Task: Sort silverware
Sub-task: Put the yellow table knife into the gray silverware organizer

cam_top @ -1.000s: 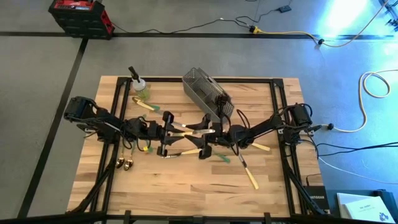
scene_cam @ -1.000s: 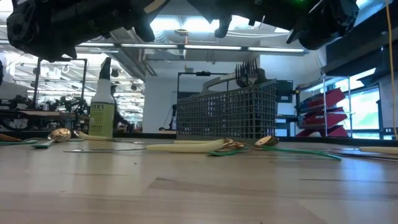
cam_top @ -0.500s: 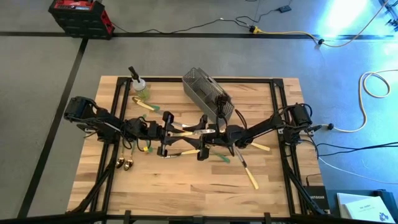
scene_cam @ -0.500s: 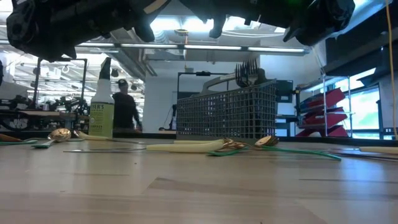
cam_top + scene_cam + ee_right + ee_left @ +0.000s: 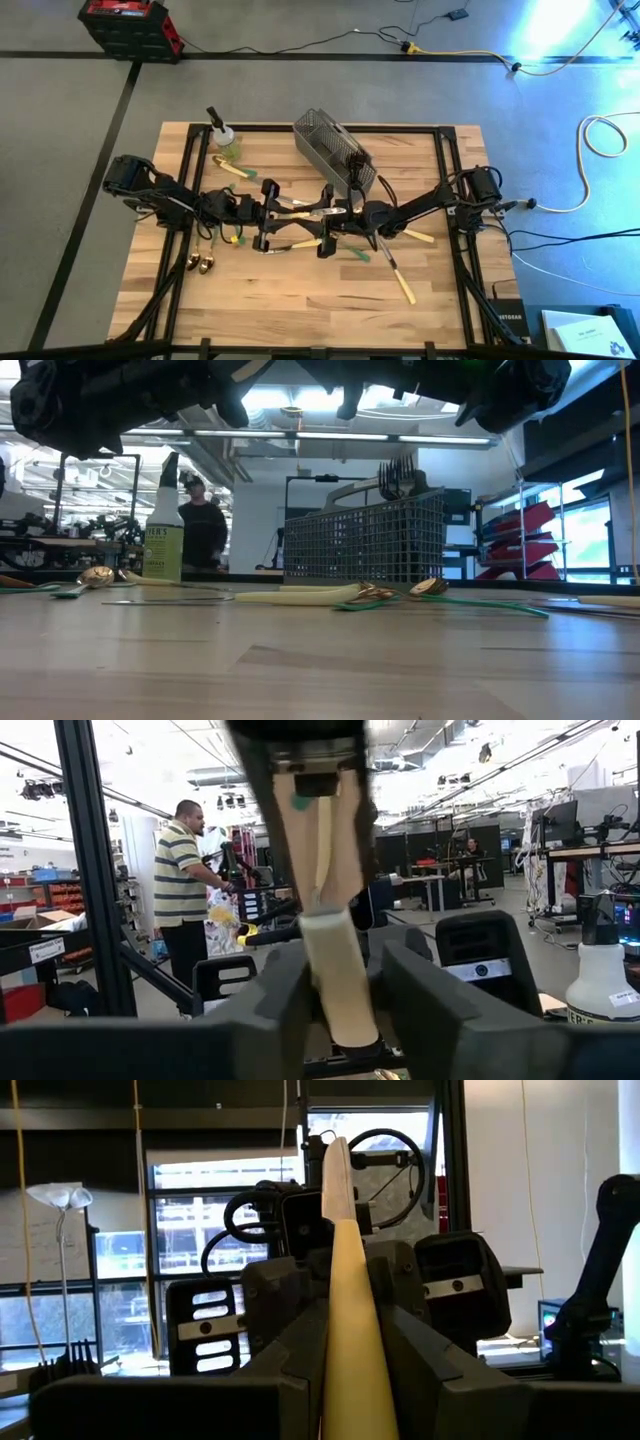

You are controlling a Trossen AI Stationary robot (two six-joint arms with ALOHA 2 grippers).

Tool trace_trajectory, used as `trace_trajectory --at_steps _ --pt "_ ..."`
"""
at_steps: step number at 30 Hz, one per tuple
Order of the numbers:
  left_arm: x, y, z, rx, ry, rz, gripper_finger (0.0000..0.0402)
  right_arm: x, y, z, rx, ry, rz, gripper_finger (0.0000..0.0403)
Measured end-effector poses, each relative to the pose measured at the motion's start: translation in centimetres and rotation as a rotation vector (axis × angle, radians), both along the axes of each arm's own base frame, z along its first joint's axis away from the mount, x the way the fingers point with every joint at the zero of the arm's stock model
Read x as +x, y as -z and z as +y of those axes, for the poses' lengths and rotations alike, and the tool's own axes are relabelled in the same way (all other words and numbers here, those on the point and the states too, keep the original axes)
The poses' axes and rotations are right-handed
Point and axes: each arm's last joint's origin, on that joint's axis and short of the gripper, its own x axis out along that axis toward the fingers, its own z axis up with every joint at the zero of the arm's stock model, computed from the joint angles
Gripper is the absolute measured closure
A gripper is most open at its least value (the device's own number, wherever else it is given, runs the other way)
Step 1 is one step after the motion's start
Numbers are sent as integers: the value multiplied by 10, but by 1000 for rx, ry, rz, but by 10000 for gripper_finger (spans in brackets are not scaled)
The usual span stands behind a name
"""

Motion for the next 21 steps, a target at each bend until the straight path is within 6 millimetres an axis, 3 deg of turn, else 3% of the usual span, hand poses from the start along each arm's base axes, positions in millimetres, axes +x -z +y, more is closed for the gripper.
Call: trace_trajectory --at_steps 3,13,21 --pt "0 0 1 -15 -12 -4 345 0 -1 0 -17 5 -5 366" --pt "0 0 1 -12 -15 -4 345 0 -1 0 -20 -3 -6 366" --pt "0 0 0 2 -12 2 321 -1 -1 3 -9 -20 -9 366"
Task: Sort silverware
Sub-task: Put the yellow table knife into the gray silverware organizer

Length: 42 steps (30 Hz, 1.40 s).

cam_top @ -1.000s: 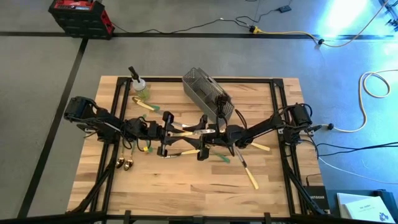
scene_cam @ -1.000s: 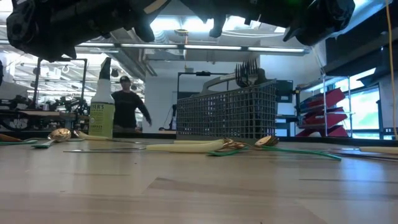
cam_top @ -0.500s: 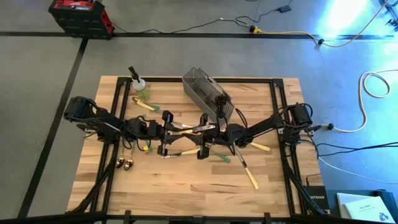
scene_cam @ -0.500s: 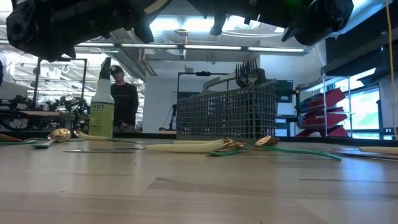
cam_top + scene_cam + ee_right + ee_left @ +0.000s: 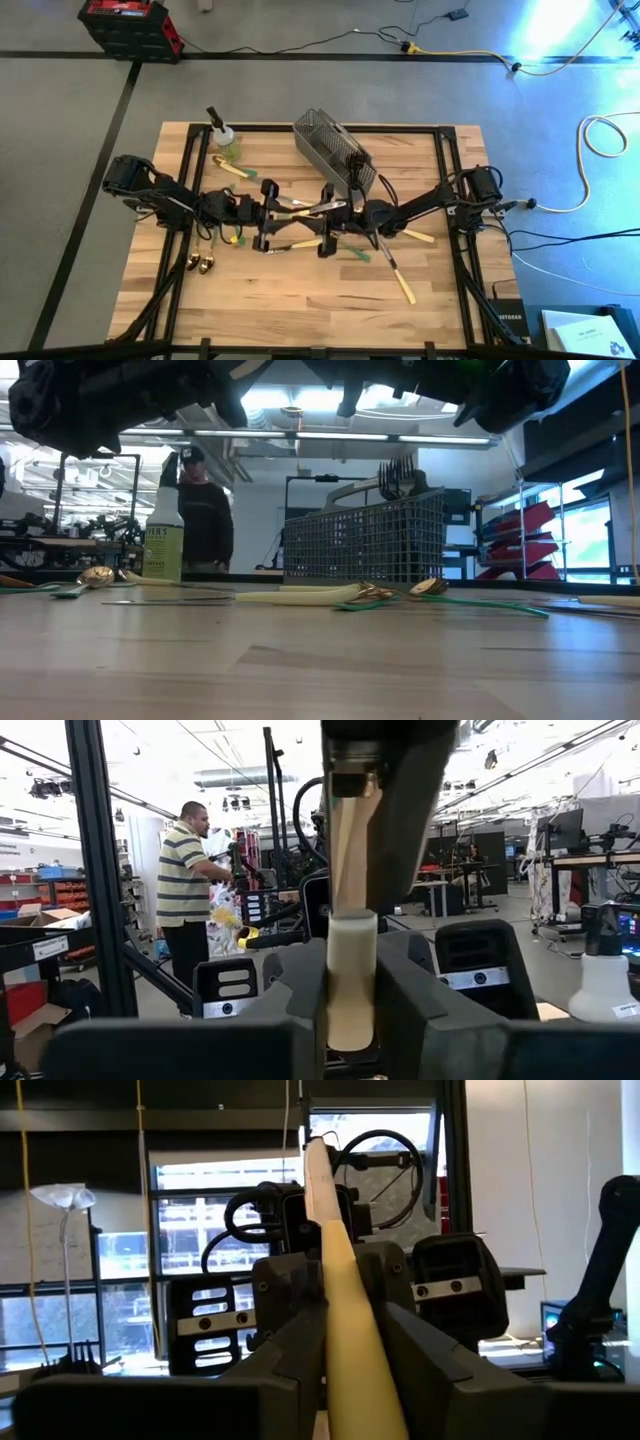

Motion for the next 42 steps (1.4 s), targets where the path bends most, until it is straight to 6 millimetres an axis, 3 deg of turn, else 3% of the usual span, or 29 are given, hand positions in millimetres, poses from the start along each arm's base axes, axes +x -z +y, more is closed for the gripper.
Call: trace_trajectory --at_steps 15,34,42 --pt "2 3 1 -5 -37 42 316 -2 -3 -1 10 10 -4 366" --pt "4 9 2 -1 -57 102 316 -32 -66 -7 -1 28 33 366" --pt "4 13 1 2 -52 143 315 -52 -81 -25 76 222 202 366"
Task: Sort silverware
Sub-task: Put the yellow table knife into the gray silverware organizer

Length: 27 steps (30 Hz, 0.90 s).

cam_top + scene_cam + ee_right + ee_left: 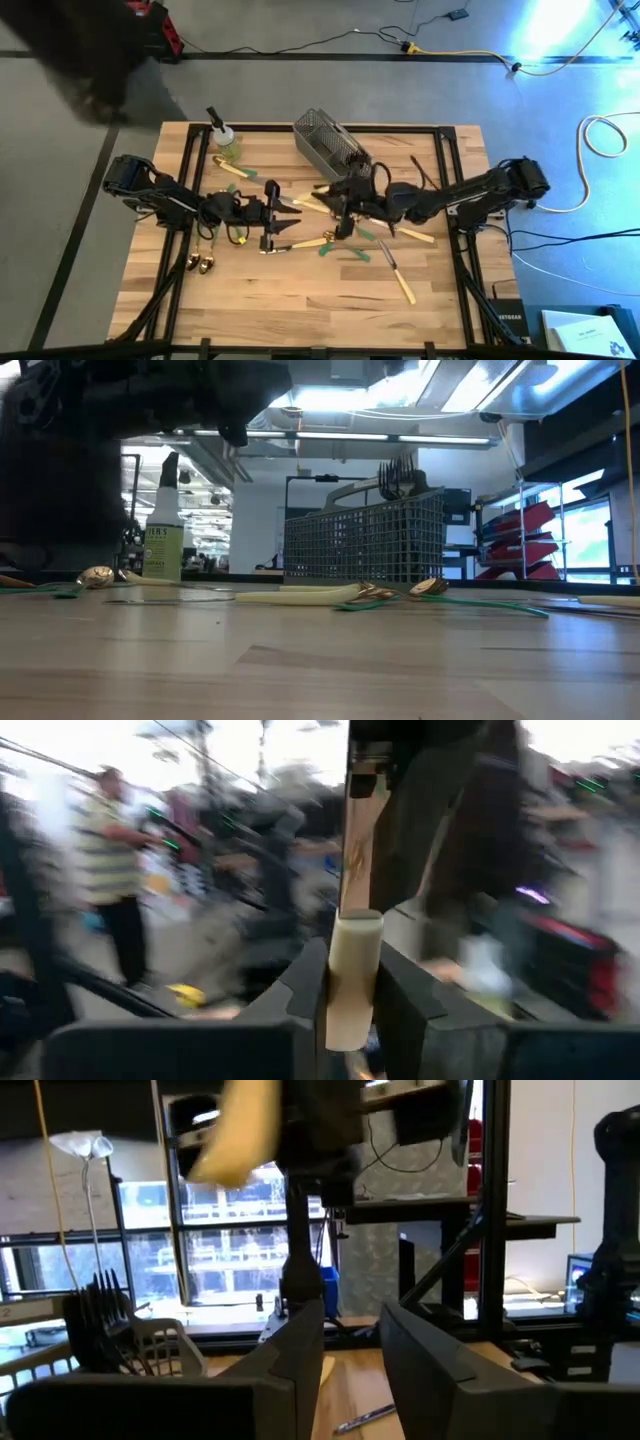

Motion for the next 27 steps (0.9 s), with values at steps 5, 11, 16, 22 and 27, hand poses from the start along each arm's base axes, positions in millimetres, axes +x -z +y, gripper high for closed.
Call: trace_trajectory --at_steps 5,11,16,22,27 --pt "0 1 0 -12 4 13 315 0 9 -28 100 112 90 366" --pt "1 5 -1 -24 12 59 315 -2 22 -61 196 259 181 366" --pt "2 10 -1 -25 13 104 315 -5 31 -77 262 332 239 366" --pt "2 11 -1 -28 13 114 315 -12 43 -94 340 421 331 366" --pt "2 11 -1 -31 13 113 315 -14 43 -104 333 468 327 366"
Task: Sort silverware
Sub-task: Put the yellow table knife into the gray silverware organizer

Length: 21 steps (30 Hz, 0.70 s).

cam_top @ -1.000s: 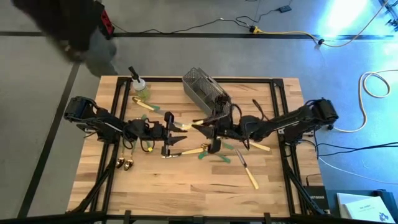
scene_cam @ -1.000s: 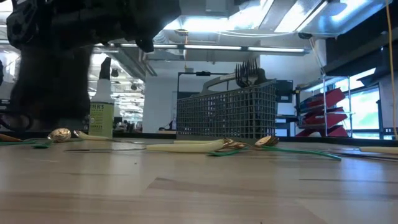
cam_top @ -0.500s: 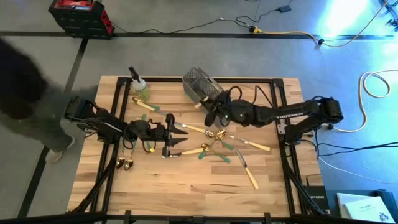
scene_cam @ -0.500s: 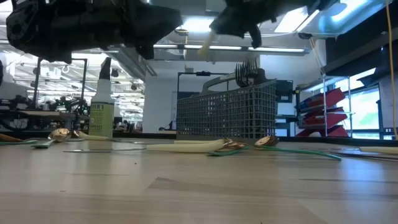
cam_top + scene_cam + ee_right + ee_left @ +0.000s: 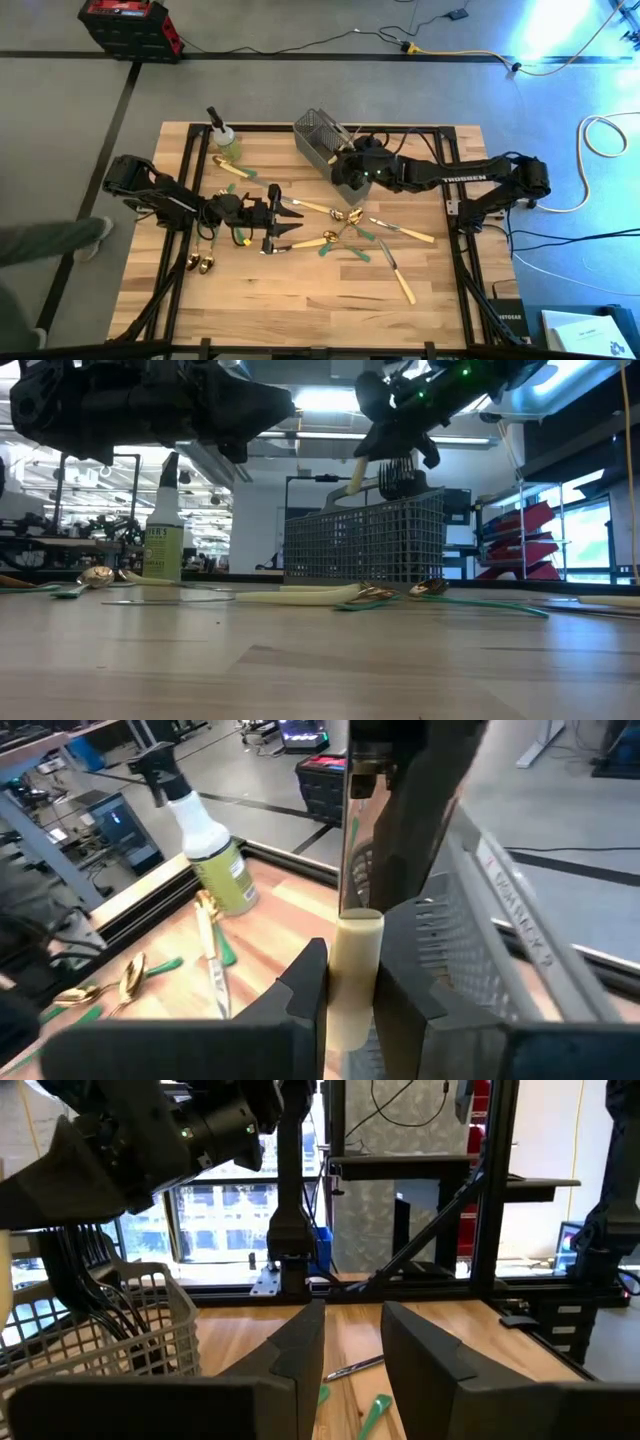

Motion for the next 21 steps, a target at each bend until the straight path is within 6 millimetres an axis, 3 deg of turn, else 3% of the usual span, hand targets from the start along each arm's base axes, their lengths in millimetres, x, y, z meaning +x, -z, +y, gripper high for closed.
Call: trace_trajectory --at_steps 12,17,21 --pt "0 0 3 45 -64 2 315 5 4 1 -88 31 126 366" --pt "5 -2 25 -31 -300 6 315 21 2 4 -123 31 235 366" --pt "18 -6 43 -40 -356 47 315 35 -2 8 -143 19 298 366"
